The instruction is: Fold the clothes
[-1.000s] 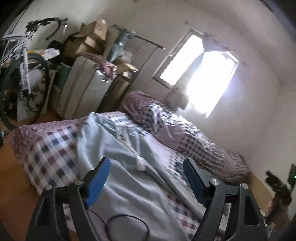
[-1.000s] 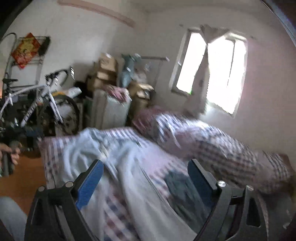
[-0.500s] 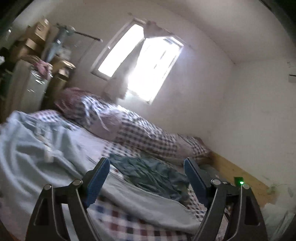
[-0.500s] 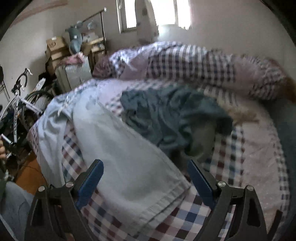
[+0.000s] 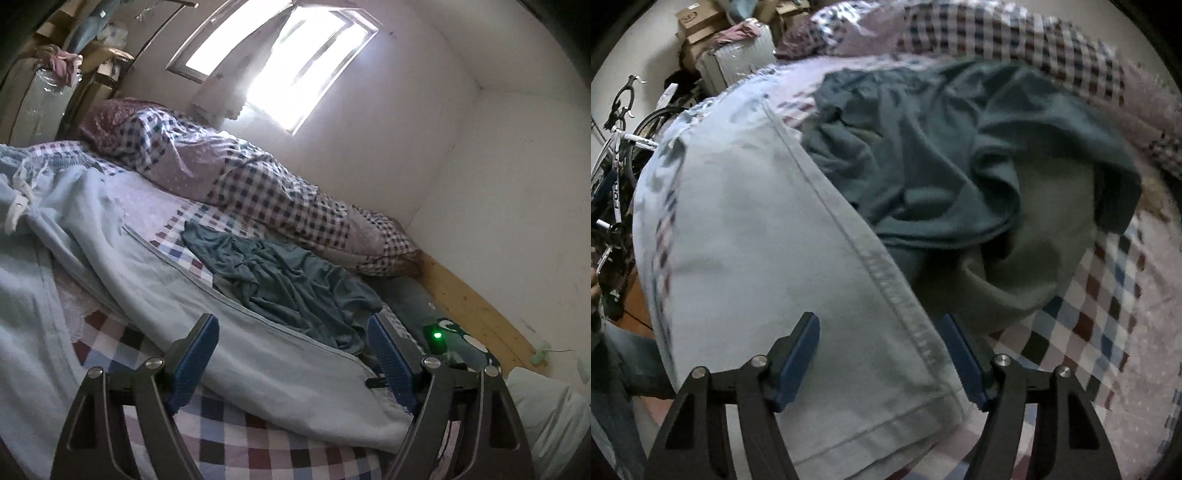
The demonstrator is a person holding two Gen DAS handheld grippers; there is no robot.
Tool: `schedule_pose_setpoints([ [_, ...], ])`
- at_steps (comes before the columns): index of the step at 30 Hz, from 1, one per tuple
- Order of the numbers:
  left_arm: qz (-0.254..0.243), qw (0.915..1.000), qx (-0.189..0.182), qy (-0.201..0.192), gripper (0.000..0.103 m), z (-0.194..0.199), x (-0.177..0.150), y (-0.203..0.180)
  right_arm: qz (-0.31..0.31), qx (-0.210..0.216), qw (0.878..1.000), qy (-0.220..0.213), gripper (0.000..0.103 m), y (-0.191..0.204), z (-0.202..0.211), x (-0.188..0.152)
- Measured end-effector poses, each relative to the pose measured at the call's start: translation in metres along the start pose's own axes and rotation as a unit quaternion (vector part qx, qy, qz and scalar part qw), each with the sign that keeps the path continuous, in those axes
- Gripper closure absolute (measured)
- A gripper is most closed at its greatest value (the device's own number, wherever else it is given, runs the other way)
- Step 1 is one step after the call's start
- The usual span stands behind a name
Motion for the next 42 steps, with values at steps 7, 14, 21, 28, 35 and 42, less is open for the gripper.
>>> schedule_pose_setpoints([
  [7, 0.024, 0.9996, 0.006, 0.008, 0.017, -0.016, -0.005, 0.005, 0.036, -0.044, 0.998, 0.0, 0.092, 0.008, 0.007, -0.006],
  [14, 0.021, 0.9993, 0.029, -0.008, 0.017, -0.016, 0.0, 0.014, 0.069, -0.12, 0.988, -0.073, 0.094, 0.019, 0.072, 0.018],
  [21, 0.035, 0.9982, 0.045, -0.018, 0.017, -0.012, 0.004, 0.029, 0.058, -0.243, 0.96, -0.126, 0.094, -0.004, 0.116, 0.066],
  [28, 0.025, 0.9985, 0.048, -0.003, 0.017, -0.018, 0.002, 0.031, 0.014, -0.308, 0.949, -0.064, 0.084, -0.044, 0.061, 0.104],
  [35, 0.017, 0.9985, 0.052, 0.008, 0.017, -0.018, -0.002, 0.029, 0.016, -0.272, 0.949, -0.156, 0.044, 0.007, 0.097, 0.052],
  [42, 0.027, 0.9981, 0.055, -0.001, 0.017, -0.011, 0.0, 0.031, 0.166, -0.205, 0.964, -0.019, 0.046, 0.08, 0.043, -0.042],
])
Point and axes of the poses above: each gripper's, at about its wrist camera, not at the fingertips, and z roughly against the way its jaws point, y to its left, x to its top, the point moved 3 cm from there along -z, roughly the way its jaws point, and after that the axes turned 4 degrees about x, right-handed, at the moved point
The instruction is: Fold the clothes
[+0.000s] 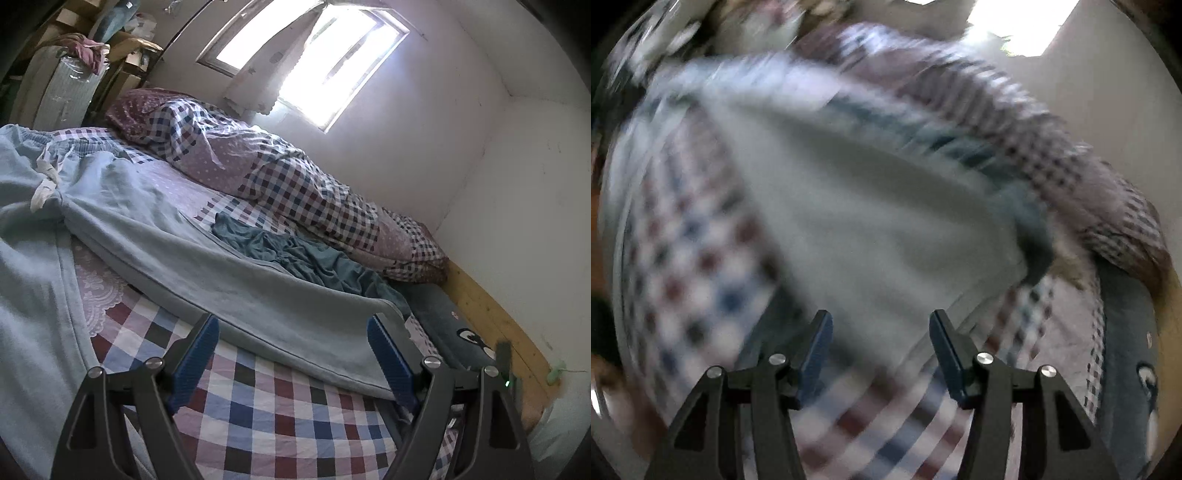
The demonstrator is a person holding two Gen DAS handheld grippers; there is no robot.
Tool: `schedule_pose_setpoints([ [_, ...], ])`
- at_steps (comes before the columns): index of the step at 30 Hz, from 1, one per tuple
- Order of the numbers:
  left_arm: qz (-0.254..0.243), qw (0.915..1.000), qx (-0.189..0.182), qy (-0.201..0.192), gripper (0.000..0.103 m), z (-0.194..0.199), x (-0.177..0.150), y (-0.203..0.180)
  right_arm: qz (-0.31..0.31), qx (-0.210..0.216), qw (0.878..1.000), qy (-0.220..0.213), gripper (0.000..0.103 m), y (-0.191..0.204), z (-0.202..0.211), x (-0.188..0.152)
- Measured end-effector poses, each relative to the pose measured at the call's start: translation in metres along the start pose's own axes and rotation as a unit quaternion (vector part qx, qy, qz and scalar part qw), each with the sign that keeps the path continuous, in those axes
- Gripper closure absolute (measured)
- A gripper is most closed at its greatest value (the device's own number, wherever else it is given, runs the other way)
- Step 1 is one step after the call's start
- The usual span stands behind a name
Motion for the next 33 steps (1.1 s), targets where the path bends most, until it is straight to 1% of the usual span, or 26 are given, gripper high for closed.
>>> schedule_pose_setpoints([
  [2, -0.001, 1.0, 0.001, 0.0, 0.017, 0.0, -0.001, -0.001, 0.036, -0.031, 0.998, 0.029, 0.046, 0.015, -0.017, -0.01],
  [3, -0.002, 1.0, 0.003, 0.0, 0.017, 0.0, -0.001, -0.001, 0.046, -0.044, 0.997, 0.036, 0.046, 0.018, -0.024, -0.012],
  [4, -0.003, 1.0, 0.004, 0.0, 0.017, -0.001, -0.001, -0.002, 0.054, -0.055, 0.996, 0.04, 0.046, 0.021, -0.032, -0.012],
  [6, -0.006, 1.0, 0.006, 0.0, 0.017, -0.001, -0.002, -0.003, 0.057, -0.062, 0.996, 0.041, 0.046, 0.023, -0.043, -0.014],
  [8, -0.009, 0.9999, 0.008, 0.0, 0.017, -0.001, -0.002, -0.003, 0.06, -0.063, 0.996, 0.032, 0.054, 0.026, -0.047, -0.014],
  [9, -0.01, 0.9999, 0.009, 0.0, 0.017, -0.001, -0.002, -0.003, 0.059, -0.063, 0.996, 0.027, 0.068, 0.028, -0.047, -0.014],
  [10, -0.009, 0.9999, 0.01, -0.001, 0.017, -0.001, -0.002, -0.002, 0.059, -0.073, 0.995, 0.025, 0.093, 0.027, -0.047, -0.014],
  [12, -0.005, 0.9999, 0.013, -0.002, 0.017, 0.0, -0.001, 0.0, 0.06, -0.09, 0.994, 0.023, 0.094, 0.027, -0.041, -0.012],
  [13, -0.003, 0.9999, 0.014, -0.003, 0.017, 0.0, -0.001, 0.001, 0.06, -0.09, 0.994, 0.022, 0.095, 0.027, -0.036, -0.012],
  [16, 0.006, 0.9999, 0.013, -0.008, 0.017, 0.003, 0.002, 0.004, 0.065, -0.089, 0.994, 0.007, 0.096, 0.027, 0.001, -0.008],
  [20, 0.009, 0.9998, 0.012, -0.016, 0.017, 0.01, 0.006, 0.007, 0.077, -0.088, 0.993, -0.012, 0.097, 0.04, 0.058, -0.004],
  [23, 0.009, 0.9997, 0.012, -0.021, 0.017, 0.016, 0.008, 0.009, 0.079, -0.077, 0.994, -0.018, 0.096, 0.055, 0.083, -0.003],
  [27, 0.012, 0.9994, 0.016, -0.03, 0.017, 0.027, 0.012, 0.015, 0.093, -0.055, 0.994, 0.026, 0.095, 0.075, 0.06, -0.018],
  [30, 0.019, 0.999, 0.016, -0.036, 0.017, 0.04, 0.014, 0.026, 0.081, -0.041, 0.994, 0.061, 0.092, 0.085, 0.045, -0.028],
  [31, 0.024, 0.9989, 0.013, -0.037, 0.017, 0.044, 0.015, 0.029, 0.07, -0.041, 0.994, 0.07, 0.092, 0.086, 0.043, -0.031],
  [32, 0.03, 0.9988, 0.01, -0.038, 0.017, 0.049, 0.015, 0.032, 0.054, -0.043, 0.995, 0.07, 0.092, 0.086, 0.047, -0.033],
  [33, 0.036, 0.9986, 0.007, -0.039, 0.017, 0.054, 0.016, 0.035, 0.037, -0.039, 0.997, 0.058, 0.089, 0.087, 0.056, -0.032],
])
Point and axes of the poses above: each gripper's, at about its wrist camera, not at the fingertips, and z roughly against the way its jaws point, y to its left, x to its top, the point moved 3 cm from there along -z, roughly the way its jaws point, and after that the axes turned 4 degrees about x, right-handed, at the moved point
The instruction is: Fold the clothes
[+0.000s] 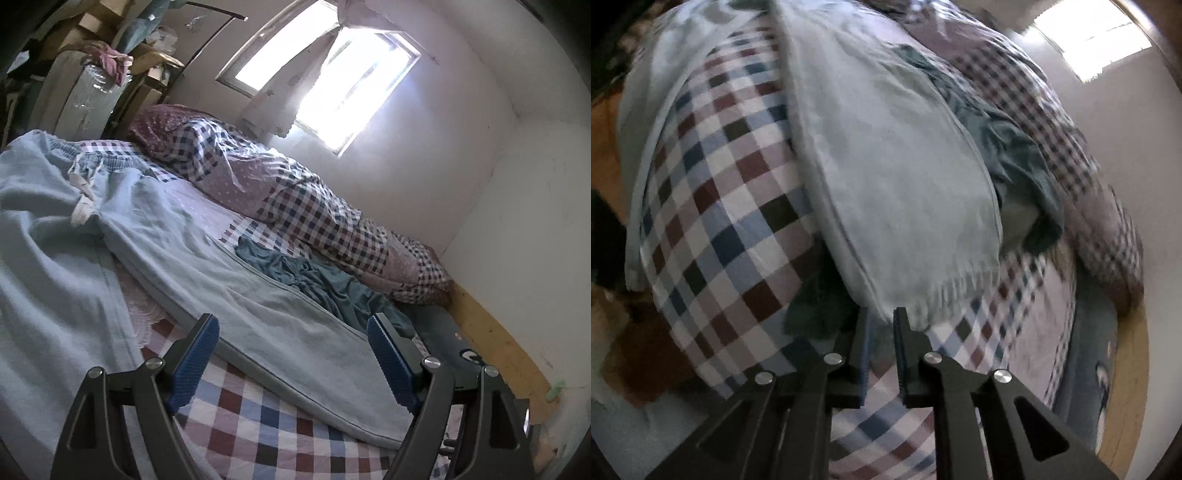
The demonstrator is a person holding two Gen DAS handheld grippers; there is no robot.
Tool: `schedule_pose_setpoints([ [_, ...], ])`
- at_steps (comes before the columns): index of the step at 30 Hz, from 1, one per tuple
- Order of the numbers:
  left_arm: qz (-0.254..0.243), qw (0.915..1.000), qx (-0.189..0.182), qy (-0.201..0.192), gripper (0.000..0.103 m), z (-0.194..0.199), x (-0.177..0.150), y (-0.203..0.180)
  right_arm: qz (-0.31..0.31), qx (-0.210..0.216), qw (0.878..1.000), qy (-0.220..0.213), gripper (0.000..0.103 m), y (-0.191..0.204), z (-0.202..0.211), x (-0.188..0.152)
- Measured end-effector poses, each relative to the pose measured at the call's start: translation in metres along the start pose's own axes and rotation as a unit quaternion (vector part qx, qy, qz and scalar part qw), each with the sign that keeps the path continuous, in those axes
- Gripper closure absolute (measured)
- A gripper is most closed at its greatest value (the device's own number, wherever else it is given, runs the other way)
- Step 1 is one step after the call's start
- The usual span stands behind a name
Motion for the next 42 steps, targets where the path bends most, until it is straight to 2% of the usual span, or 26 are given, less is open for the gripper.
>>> schedule_pose_setpoints([
  [2, 0.01, 0.9999, -0.008, -0.001, 0.017, 0.011, 0.0, 0.006, -0.032, 0.012, 0.999, -0.037, 0.07, 0.004, 0.023, 0.002],
  [3, 0.011, 0.9999, -0.009, -0.001, 0.017, 0.018, 0.0, 0.008, -0.046, 0.019, 0.997, -0.059, 0.049, 0.008, 0.037, 0.004],
  [4, 0.009, 0.9999, -0.009, -0.002, 0.017, 0.025, -0.002, 0.009, -0.055, 0.029, 0.995, -0.082, 0.044, 0.015, 0.048, 0.007],
  [9, -0.008, 0.9998, 0.003, -0.018, 0.017, 0.068, -0.006, 0.019, -0.069, 0.128, 0.976, -0.165, 0.042, 0.077, 0.085, 0.037],
  [12, -0.005, 0.9995, 0.018, -0.027, 0.017, 0.098, -0.012, 0.032, -0.047, 0.172, 0.966, -0.187, 0.042, 0.122, 0.089, 0.056],
  [14, 0.009, 0.9992, 0.033, -0.021, 0.017, 0.116, -0.021, 0.048, -0.042, 0.19, 0.961, -0.195, 0.042, 0.148, 0.09, 0.067],
  [21, 0.062, 0.992, 0.103, 0.039, 0.017, 0.163, -0.07, 0.107, -0.116, 0.258, 0.917, -0.281, 0.041, 0.194, 0.081, 0.089],
  [26, 0.073, 0.9801, 0.153, 0.103, 0.017, 0.164, -0.105, 0.139, -0.113, 0.266, 0.909, -0.301, 0.041, 0.208, 0.081, 0.108],
  [30, 0.098, 0.9703, 0.173, 0.137, 0.017, 0.159, -0.127, 0.169, -0.122, 0.294, 0.891, -0.324, 0.041, 0.212, 0.083, 0.123],
  [32, 0.112, 0.9683, 0.171, 0.144, 0.017, 0.156, -0.135, 0.181, -0.12, 0.299, 0.889, -0.325, 0.041, 0.217, 0.082, 0.129],
  [36, 0.094, 0.969, 0.18, 0.141, 0.017, 0.144, -0.145, 0.19, -0.118, 0.304, 0.887, -0.327, 0.041, 0.222, 0.08, 0.135],
  [42, 0.083, 0.9663, 0.17, 0.175, 0.017, 0.112, -0.171, 0.201, -0.136, 0.301, 0.887, -0.323, 0.041, 0.212, 0.076, 0.125],
])
Point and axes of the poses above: each gripper's, at about its wrist camera, not at the fingertips, and z roughly against the way its jaws point, y to its left, x to its top, the point moved 3 cm from there along -z, roughly the way its jaws point, and after that the axes turned 4 degrees about x, right-handed, at the moved point
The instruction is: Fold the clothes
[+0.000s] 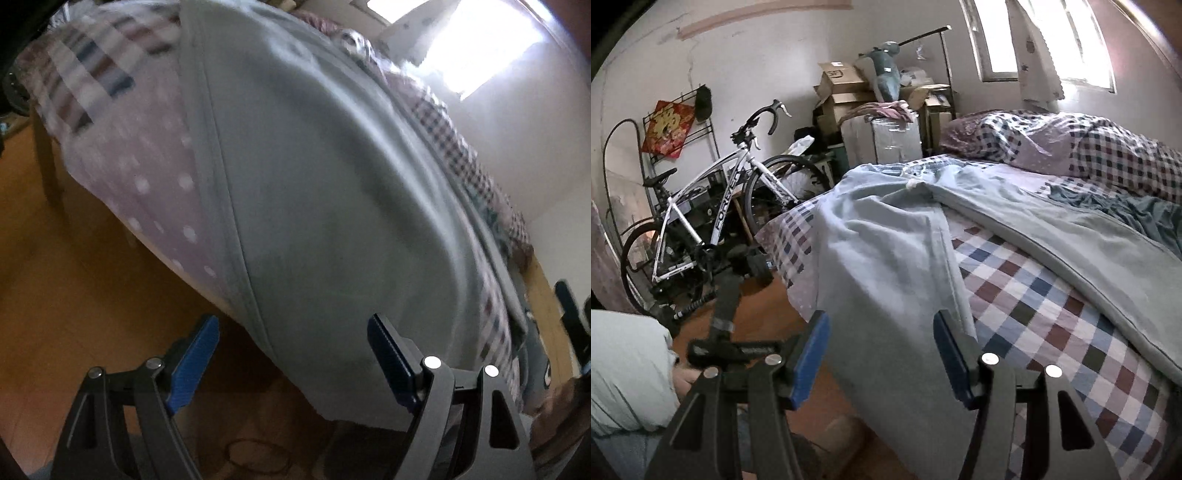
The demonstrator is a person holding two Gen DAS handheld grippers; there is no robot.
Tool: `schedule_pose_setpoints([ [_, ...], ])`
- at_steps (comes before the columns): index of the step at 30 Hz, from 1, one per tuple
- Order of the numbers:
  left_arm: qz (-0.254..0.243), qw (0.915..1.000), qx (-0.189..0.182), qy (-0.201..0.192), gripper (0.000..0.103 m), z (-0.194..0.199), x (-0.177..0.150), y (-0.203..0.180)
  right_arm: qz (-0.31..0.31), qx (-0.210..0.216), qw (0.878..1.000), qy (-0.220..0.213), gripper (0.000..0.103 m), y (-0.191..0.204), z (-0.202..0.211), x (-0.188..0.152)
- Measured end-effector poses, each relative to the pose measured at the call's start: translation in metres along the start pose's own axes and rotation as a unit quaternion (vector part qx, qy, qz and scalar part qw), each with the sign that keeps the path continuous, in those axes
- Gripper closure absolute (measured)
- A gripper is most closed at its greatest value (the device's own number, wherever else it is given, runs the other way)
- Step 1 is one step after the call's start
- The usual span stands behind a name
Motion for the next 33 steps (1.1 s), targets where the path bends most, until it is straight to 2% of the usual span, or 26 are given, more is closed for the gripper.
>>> schedule_pose_setpoints([
  [2, -0.005, 1.0, -0.003, -0.006, 0.017, -0.003, 0.0, -0.001, -0.004, -0.001, 1.0, -0.001, 0.041, -0.003, 0.001, 0.0],
  [6, 0.009, 0.9988, -0.044, -0.016, 0.017, -0.001, 0.002, -0.004, -0.002, -0.001, 1.0, -0.001, 0.041, -0.002, 0.001, 0.0],
  [9, -0.002, 0.9976, -0.069, 0.005, 0.017, -0.004, -0.003, -0.011, 0.004, -0.002, 1.0, 0.003, 0.041, -0.001, -0.001, -0.001],
  [12, -0.034, 0.9957, -0.077, 0.037, 0.02, -0.015, -0.012, -0.024, 0.004, -0.001, 1.0, 0.001, 0.041, -0.001, -0.001, 0.0],
  [13, -0.044, 0.995, -0.078, 0.046, 0.022, -0.018, -0.015, -0.028, 0.003, -0.001, 1.0, 0.001, 0.041, -0.001, -0.001, 0.0],
  [14, -0.048, 0.9949, -0.073, 0.049, 0.032, -0.019, -0.017, -0.029, 0.002, -0.001, 1.0, 0.001, 0.041, -0.002, -0.002, 0.0],
  [15, -0.05, 0.9951, -0.068, 0.051, 0.048, -0.019, -0.017, -0.029, 0.002, -0.003, 1.0, 0.002, 0.041, -0.003, -0.002, -0.001],
  [17, -0.054, 0.9955, -0.056, 0.054, 0.061, -0.021, -0.019, -0.029, 0.001, -0.006, 1.0, 0.005, 0.041, -0.004, -0.002, -0.001],
  [21, -0.052, 0.9963, -0.037, 0.058, 0.059, -0.021, -0.022, -0.023, -0.002, -0.008, 1.0, 0.005, 0.041, -0.006, -0.002, -0.001],
  [22, -0.049, 0.9967, -0.031, 0.057, 0.057, -0.02, -0.023, -0.02, -0.003, -0.008, 1.0, 0.004, 0.041, -0.006, -0.001, -0.001],
  [24, -0.045, 0.9974, -0.025, 0.05, 0.041, -0.019, -0.022, -0.016, -0.003, -0.007, 1.0, 0.003, 0.041, -0.006, -0.001, 0.0],
  [28, -0.039, 0.9986, -0.013, 0.034, 0.036, -0.016, -0.021, -0.009, 0.001, 0.0, 1.0, 0.001, 0.041, -0.001, -0.003, 0.001],
  [30, -0.059, 0.9981, -0.016, 0.011, 0.031, -0.015, -0.018, -0.013, 0.004, 0.004, 1.0, 0.001, 0.041, 0.002, -0.005, 0.002],
  [33, -0.081, 0.9966, -0.012, -0.007, 0.03, -0.018, -0.017, -0.016, 0.007, 0.007, 1.0, 0.005, 0.041, 0.003, -0.009, 0.002],
])
Point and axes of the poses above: each gripper's, at about its wrist camera, not at the fingertips, and z roughly against the way its jaws point, y to its left, x to its top, the point moved 3 cm from there along -z, roughly the way its jaws point, and after that the axes turned 4 degrees about x, right-handed, at the moved point
